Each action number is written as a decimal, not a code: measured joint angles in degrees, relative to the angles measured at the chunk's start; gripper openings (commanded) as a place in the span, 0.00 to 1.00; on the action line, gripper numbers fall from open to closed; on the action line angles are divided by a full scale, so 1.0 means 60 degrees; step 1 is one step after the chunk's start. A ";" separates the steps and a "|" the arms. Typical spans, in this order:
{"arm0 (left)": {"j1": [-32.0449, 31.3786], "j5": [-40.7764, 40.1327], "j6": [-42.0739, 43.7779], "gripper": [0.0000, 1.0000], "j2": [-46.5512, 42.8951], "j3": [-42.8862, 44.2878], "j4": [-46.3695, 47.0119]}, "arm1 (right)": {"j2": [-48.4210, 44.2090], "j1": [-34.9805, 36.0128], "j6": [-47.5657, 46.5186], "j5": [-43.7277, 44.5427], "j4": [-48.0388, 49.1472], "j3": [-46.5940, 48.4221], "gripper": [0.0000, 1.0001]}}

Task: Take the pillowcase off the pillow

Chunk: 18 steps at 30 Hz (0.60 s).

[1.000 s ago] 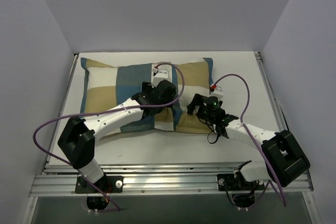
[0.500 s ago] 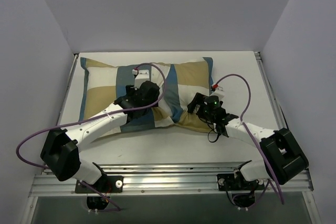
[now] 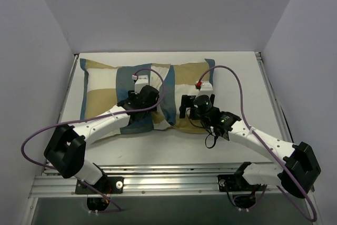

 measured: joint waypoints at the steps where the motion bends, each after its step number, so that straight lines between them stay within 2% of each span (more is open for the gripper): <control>1: 0.0000 0.0007 -0.0018 0.71 -0.0007 -0.0087 0.0091 | 0.0015 0.0186 -0.0127 0.0138 -0.0197 0.0248 0.89; 10: 0.0011 0.0415 -0.0178 0.71 -0.0091 -0.0415 0.0663 | 0.1887 0.1861 -0.0729 0.0849 -0.0437 0.2197 0.89; 18: 0.0015 0.0525 -0.0255 0.70 -0.0200 -0.0714 0.1096 | 0.2648 0.1945 -0.1020 0.1428 -0.0328 0.2626 0.89</control>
